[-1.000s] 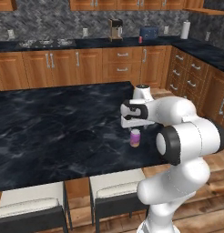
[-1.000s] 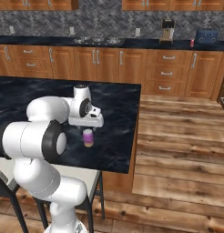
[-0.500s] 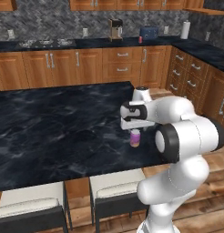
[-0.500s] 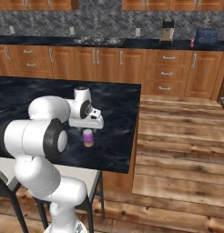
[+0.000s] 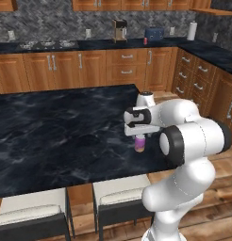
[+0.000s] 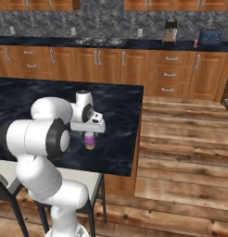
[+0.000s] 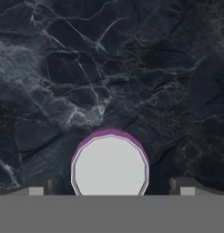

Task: Four empty soda cans are scattered around the kitchen. Gather all the cans and cluster them next to the stove for recycling.

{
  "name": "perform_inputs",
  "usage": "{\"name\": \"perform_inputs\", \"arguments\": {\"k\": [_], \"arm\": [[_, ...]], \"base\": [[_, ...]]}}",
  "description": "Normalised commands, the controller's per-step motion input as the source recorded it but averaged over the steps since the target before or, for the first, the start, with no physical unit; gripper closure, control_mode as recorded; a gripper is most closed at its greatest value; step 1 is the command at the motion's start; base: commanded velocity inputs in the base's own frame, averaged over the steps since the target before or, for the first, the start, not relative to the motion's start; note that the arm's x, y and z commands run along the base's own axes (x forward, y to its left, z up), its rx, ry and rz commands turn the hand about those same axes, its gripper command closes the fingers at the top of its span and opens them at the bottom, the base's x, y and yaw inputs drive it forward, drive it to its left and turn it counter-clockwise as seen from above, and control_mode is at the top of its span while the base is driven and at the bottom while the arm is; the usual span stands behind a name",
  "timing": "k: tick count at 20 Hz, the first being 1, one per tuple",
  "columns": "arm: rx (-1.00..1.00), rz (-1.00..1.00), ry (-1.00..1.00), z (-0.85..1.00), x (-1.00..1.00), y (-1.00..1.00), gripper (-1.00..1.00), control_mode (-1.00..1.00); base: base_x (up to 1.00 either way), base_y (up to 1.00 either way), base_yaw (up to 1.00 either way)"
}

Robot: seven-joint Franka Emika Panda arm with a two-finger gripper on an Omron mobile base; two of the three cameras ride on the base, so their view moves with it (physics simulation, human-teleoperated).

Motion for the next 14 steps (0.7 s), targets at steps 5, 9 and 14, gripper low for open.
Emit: {"name": "perform_inputs", "arguments": {"k": [5,9,14], "arm": [[0.00,0.00,0.00,-0.10,0.06,0.00,-1.00,-1.00],[0.00,0.00,0.00,-0.09,0.07,0.00,-1.00,-1.00],[0.00,0.00,0.00,-0.09,0.07,0.00,-1.00,-1.00]], "base": [[0.00,0.00,0.00],[0.00,0.00,0.00],[0.00,0.00,0.00]]}}
